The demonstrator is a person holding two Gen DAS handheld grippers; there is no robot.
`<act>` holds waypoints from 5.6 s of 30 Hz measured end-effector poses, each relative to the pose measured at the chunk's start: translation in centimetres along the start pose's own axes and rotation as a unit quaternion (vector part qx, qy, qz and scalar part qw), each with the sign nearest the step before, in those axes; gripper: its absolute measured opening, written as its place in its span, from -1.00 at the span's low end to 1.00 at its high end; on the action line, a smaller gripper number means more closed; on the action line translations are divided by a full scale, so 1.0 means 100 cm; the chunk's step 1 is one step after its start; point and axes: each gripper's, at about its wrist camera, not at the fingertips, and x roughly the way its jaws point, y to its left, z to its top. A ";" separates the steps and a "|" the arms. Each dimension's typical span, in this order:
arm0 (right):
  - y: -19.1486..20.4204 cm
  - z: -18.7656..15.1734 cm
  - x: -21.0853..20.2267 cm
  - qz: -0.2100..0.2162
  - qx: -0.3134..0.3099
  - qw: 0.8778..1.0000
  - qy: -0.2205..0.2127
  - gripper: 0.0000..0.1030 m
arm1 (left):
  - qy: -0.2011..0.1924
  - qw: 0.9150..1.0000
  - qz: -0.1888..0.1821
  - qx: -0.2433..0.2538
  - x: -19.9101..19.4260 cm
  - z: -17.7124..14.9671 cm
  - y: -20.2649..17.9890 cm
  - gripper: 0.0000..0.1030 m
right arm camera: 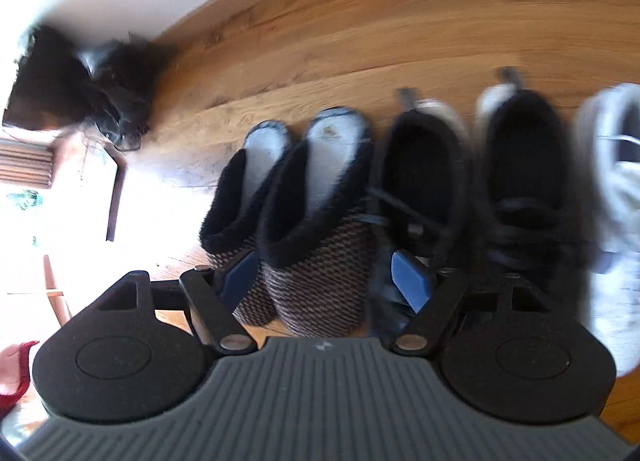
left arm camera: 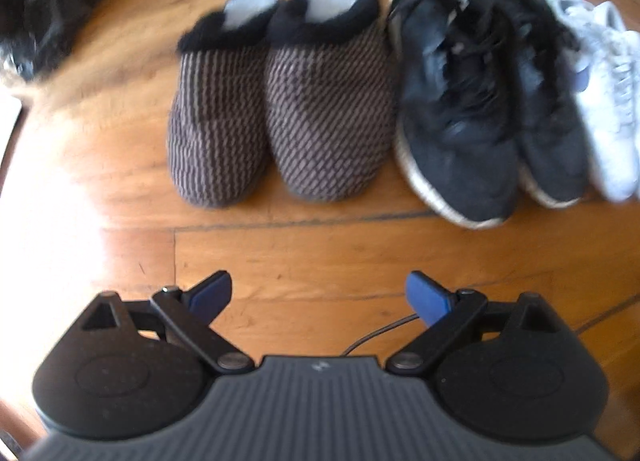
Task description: Organize scattered shoes
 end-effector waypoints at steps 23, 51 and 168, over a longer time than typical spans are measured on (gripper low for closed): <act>0.064 0.034 0.139 -0.054 -0.002 0.997 0.048 -0.03 | 0.053 0.987 -0.079 -0.130 0.049 -0.020 0.064 0.83; 0.047 0.182 0.128 -0.136 -0.016 0.989 -0.062 -0.56 | -0.085 0.995 -0.003 -0.050 -0.021 0.043 0.035 0.83; -0.249 -0.030 -0.130 -0.147 0.008 0.984 -0.099 0.56 | -0.041 0.997 -0.023 0.065 -0.004 0.067 -0.085 0.83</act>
